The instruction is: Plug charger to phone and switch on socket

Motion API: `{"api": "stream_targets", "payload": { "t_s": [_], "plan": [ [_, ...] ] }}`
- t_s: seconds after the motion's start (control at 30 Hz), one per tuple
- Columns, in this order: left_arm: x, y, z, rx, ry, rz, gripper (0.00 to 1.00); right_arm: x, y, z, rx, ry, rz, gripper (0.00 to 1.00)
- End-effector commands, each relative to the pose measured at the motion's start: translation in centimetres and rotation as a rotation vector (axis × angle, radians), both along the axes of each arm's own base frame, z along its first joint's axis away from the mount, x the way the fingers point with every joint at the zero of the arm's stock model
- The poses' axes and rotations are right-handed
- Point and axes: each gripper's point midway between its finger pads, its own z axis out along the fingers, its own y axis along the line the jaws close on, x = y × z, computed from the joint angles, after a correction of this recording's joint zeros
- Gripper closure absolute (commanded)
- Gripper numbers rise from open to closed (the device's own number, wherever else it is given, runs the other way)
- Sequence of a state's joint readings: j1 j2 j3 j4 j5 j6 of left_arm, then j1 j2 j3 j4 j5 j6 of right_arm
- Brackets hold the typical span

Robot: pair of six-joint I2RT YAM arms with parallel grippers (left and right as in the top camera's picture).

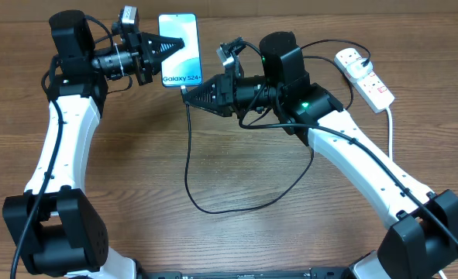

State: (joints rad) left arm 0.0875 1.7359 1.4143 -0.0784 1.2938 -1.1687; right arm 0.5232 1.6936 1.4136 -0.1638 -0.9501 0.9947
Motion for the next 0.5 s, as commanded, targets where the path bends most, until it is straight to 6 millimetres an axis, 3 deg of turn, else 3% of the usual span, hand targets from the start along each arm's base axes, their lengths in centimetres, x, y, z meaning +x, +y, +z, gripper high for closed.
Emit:
{"api": "stream_targets", "payload": {
  "t_s": [0.0, 0.47],
  "plan": [
    [-1.5, -0.4, 1.4, -0.029, -0.039, -0.087, 0.96, 2.3, -0.7, 0.0, -0.011, -0.023, -0.095, 0.96],
    [-3.1, -0.8, 2.1, -0.058, -0.085, -0.184, 0.96, 2.7, -0.8, -0.2, -0.018, -0.016, -0.121, 0.96]
  ]
}}
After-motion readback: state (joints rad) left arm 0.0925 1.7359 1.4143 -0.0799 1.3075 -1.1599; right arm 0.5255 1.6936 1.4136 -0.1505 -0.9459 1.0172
